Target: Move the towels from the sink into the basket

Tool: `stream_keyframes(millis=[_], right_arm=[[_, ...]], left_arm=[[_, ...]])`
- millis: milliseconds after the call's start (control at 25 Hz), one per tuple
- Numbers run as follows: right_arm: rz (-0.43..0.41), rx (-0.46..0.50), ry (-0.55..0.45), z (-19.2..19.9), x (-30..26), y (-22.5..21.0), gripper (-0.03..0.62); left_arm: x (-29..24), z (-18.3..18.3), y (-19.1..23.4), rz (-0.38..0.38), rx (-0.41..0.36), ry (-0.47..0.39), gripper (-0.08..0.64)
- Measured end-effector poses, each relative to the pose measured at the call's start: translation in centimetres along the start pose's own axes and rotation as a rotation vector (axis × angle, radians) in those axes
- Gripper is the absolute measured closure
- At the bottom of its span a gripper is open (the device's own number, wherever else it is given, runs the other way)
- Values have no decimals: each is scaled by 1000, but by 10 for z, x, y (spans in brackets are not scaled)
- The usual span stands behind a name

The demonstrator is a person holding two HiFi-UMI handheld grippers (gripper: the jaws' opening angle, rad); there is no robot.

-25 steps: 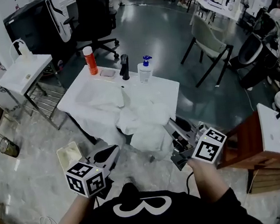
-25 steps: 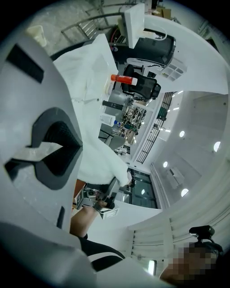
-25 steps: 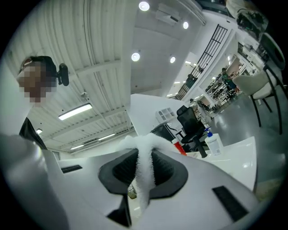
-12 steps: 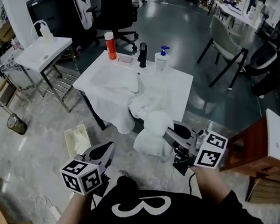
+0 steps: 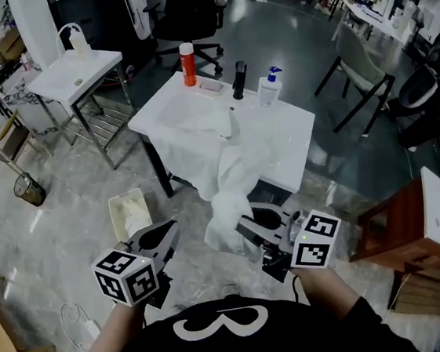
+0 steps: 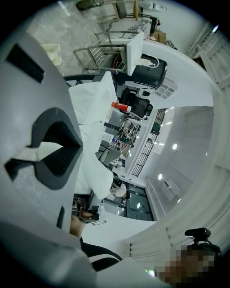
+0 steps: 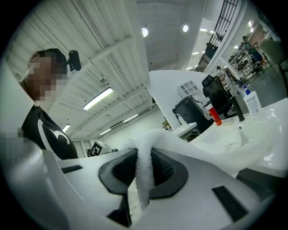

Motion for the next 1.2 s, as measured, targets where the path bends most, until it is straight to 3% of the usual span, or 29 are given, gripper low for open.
stream_keyframes(millis=[480,880,1000,1200], right_arm=[[6,-101,81,74,-125,70,537],[10,-141,86,102,-205,110,537],[13,-148,97,110,-227,116,537],[109,-203,147,134,-271,85,537]], left_arm=[[133,25,85,-44,86,6,554],[233,34,133,-113,103,-40,555],[259,38,144,-146,117,-65,554],[295,46,165,-208,140,-100,554]])
Point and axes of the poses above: the fingertips, and each gripper's own axes: x backward along the fingers, y to its left, z out of its underside, the point moved 1 cm from there along x, backward along the fingers, and after that the axes turned 13 degrees about z, right-handed, at the moved point
